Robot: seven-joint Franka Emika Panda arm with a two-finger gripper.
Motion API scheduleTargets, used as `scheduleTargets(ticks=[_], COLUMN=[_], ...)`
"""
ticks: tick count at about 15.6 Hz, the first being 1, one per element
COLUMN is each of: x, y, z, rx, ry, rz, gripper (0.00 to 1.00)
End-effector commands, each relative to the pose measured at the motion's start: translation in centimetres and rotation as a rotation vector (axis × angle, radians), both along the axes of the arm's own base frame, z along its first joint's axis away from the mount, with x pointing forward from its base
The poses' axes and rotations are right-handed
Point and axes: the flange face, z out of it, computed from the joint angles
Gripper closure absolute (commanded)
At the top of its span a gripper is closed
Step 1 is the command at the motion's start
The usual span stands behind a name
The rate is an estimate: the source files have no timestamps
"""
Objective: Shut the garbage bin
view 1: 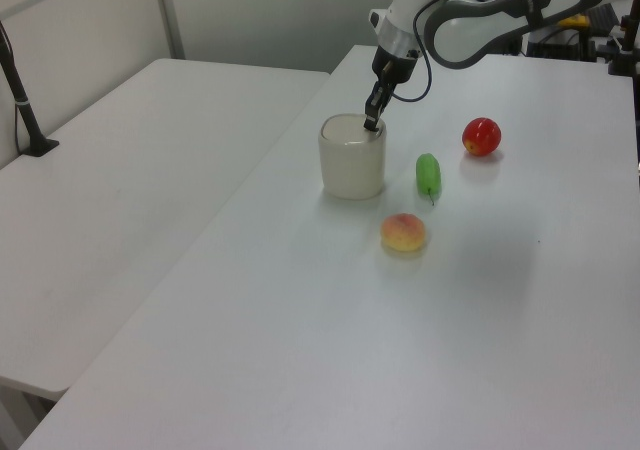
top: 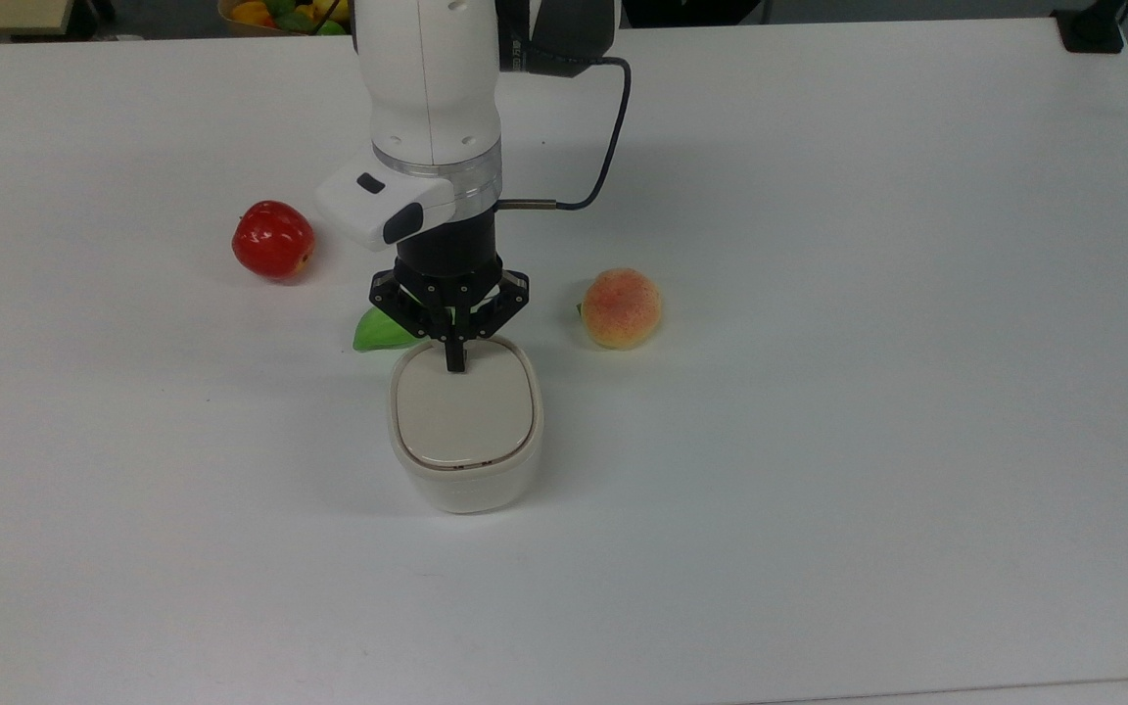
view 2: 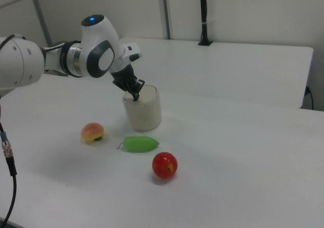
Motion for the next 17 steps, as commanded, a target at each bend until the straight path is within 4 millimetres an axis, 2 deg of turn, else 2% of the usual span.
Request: scheduleTargets(ticks=[1,5,8,17], x=[-0.1,-0.7,-2.4,-10.4], y=[0.3,0.3,0.1,-1.5], z=[-1.1,2.3,5.0,13.2], rx=[-0.023,-0.018,-0.026,-0.116], ry=[0.033,0.001,0.061,0.308], rz=[0.016,0.008,0.003,-0.024], gripper=[1.00,1.00,1.00,1.00])
